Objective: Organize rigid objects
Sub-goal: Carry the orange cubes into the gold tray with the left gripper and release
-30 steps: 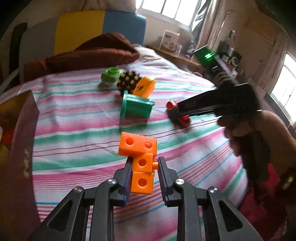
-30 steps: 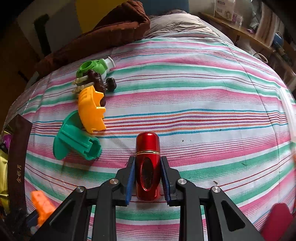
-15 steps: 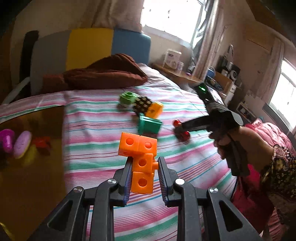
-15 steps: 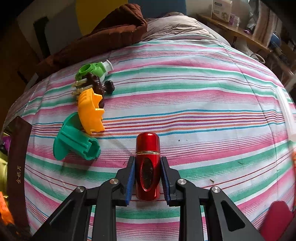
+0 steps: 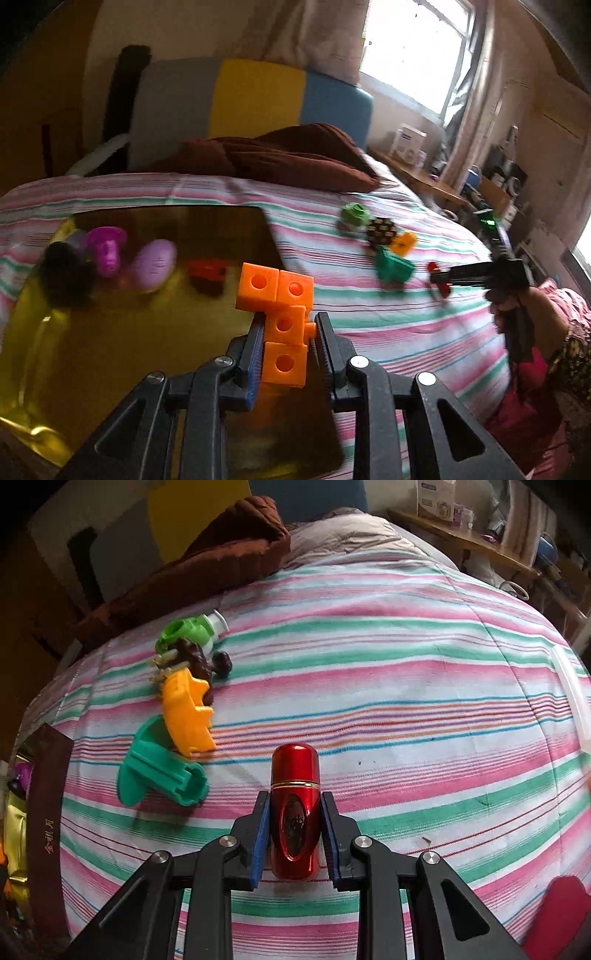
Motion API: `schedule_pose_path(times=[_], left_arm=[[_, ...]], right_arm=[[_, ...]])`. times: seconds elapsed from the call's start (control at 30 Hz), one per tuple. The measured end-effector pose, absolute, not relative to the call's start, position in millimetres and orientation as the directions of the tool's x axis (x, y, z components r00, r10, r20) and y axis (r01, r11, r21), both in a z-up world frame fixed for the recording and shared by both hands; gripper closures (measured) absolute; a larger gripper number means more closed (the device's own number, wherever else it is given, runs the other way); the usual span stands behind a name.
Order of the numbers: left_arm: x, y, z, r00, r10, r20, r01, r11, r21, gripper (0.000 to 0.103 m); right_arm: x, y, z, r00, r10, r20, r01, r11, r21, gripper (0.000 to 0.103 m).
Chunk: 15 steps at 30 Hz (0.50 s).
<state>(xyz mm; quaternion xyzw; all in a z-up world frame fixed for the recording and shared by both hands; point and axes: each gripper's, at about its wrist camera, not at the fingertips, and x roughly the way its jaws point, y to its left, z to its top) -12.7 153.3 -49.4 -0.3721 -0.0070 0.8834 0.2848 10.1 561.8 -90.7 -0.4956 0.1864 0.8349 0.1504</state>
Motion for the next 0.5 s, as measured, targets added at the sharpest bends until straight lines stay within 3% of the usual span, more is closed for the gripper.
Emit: schedule_pose_path(times=[0.27,0.5], left_arm=[[-46.1,97.0,-67.5,-0.583,0.356,-0.730,-0.380,-0.914,-0.141,0.078],[-80.6,51.9,-87.7,-0.537,0.278,-0.797,-0.260,-0.953,-0.158,0.078]], right_arm=[[13.5,562.6,-84.9,-0.509,0.041,-0.860,-0.434,-0.875,0.215,0.077],[14.8,561.6,-80.9,-0.546,0.011,-0.838,-0.433,-0.860,0.271,0.077]])
